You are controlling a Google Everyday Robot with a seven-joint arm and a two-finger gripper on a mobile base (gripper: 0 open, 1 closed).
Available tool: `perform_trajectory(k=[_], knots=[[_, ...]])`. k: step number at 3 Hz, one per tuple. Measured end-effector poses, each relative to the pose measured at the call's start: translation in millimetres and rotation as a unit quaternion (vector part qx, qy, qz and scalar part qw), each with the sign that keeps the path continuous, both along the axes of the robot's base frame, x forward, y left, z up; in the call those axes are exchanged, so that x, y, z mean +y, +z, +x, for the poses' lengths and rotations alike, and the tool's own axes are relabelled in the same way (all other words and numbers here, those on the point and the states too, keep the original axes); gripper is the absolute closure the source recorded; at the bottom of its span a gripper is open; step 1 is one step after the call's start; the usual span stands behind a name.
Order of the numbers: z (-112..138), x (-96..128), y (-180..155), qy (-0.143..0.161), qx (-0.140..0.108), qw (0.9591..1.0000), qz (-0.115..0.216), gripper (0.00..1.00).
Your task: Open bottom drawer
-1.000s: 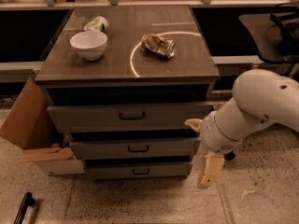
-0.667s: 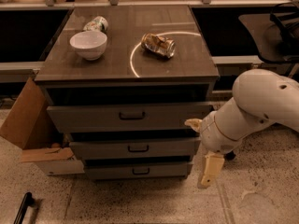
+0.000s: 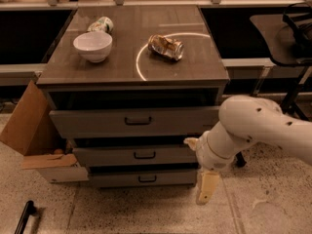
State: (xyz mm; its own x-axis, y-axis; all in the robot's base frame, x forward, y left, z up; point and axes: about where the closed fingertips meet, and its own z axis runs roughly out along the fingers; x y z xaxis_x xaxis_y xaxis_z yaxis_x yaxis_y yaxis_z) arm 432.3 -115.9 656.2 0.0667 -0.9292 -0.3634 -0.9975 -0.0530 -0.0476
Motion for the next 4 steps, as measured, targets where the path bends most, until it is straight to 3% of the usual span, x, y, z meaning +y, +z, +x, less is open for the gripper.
perform_trajectory(k=[3, 4], knots=[[-1, 52, -168, 0.009, 0.032, 0.9993, 0.015, 0.00], [-1, 52, -172, 0.007, 0.030, 0.9995, 0.011, 0.00]])
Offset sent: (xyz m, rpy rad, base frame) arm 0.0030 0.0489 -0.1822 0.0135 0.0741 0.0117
